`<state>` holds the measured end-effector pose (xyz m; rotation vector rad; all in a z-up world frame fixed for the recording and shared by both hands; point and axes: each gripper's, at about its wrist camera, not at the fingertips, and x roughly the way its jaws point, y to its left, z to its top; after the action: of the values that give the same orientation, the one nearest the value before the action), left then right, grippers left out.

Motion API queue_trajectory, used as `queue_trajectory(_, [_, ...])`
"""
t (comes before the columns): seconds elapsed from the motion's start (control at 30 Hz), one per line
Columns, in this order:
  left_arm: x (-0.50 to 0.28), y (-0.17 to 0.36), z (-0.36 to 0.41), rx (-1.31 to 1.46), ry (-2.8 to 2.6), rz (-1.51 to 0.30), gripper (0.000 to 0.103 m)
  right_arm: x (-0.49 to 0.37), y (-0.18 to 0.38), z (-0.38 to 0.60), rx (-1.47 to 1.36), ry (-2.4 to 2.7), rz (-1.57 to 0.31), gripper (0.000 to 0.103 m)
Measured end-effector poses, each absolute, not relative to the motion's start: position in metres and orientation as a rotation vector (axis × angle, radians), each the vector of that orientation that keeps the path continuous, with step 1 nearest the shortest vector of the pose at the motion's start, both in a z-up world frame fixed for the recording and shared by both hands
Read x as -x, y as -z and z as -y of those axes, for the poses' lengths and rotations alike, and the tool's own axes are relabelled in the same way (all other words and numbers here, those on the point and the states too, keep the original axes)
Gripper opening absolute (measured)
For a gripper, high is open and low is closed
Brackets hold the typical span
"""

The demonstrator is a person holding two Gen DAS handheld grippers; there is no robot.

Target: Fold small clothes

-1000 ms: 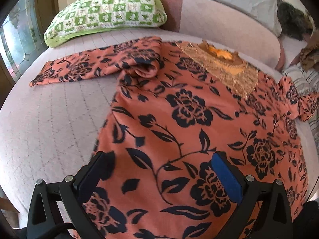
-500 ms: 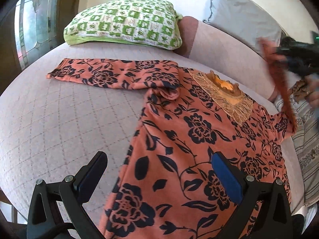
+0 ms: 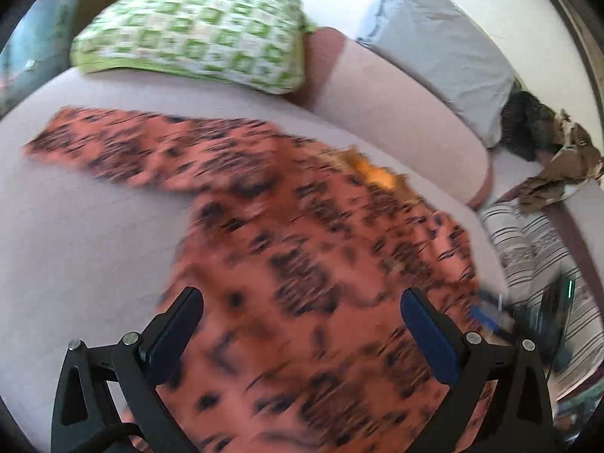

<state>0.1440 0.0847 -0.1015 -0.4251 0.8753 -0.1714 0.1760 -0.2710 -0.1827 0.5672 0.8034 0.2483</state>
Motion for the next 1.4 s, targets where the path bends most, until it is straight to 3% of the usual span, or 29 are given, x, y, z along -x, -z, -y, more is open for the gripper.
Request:
queue_trajectory(0.3, [-0.277, 0.134, -0.048, 0.555, 0.199, -1.043, 0.102, -0.159, 0.200, 0.305, -0.615, -0.323, -0.741, 0.081])
queue_trajectory(0.47, [-0.297, 0.156, -0.046, 0.607, 0.146, -1.117, 0.072, -0.164, 0.203, 0.312, -0.670, -0.385, -0.738, 0.081])
queue_trajectory(0.6, [-0.302, 0.164, -0.038, 0.545, 0.120, -1.157, 0.065, -0.160, 0.201, 0.316, -0.695, -0.390, -0.723, 0.081])
queue_trajectory(0.63, [-0.302, 0.163, -0.038, 0.540, 0.110, -1.153, 0.059, -0.159, 0.200, 0.316, -0.690, -0.386, -0.721, 0.081])
queue_trajectory(0.67, [-0.303, 0.162, -0.037, 0.519, 0.093, -1.148, 0.034, -0.159, 0.200, 0.316, -0.688, -0.385, -0.720, 0.081])
queue_trajectory(0.7, [-0.305, 0.161, -0.035, 0.471, 0.074, -1.151, 0.015, -0.159, 0.201, 0.315, -0.690, -0.382, -0.723, 0.081])
queue_trajectory(0.73, [-0.308, 0.162, -0.034, 0.440, 0.067, -1.161, 0.007, -0.159, 0.202, 0.314, -0.689, -0.381, -0.727, 0.081])
queue_trajectory(0.97, [-0.263, 0.094, -0.039, 0.299, 0.004, -0.851, 0.007, -0.161, 0.207, 0.314, -0.675, -0.335, -0.734, 0.081])
queue_trajectory(1.13, [-0.284, 0.156, -0.040, 0.243, 0.000, -1.073, 0.014, -0.164, 0.203, 0.322, -0.670, -0.281, -0.758, 0.081])
queue_trajectory(1.27, [-0.279, 0.157, -0.038, 0.199, 0.045, -1.026, 0.024, -0.177, 0.170, 0.342, -0.567, -0.157, -0.703, 0.082])
queue_trajectory(1.3, [-0.280, 0.157, -0.040, 0.217, 0.056, -1.028, 0.025, -0.191, 0.165, 0.349, -0.513, -0.097, -0.720, 0.087])
queue_trajectory(1.4, [-0.277, 0.159, -0.045, 0.231, 0.075, -1.030, 0.025, -0.240, 0.180, 0.360, -0.386, -0.027, -0.871, 0.086])
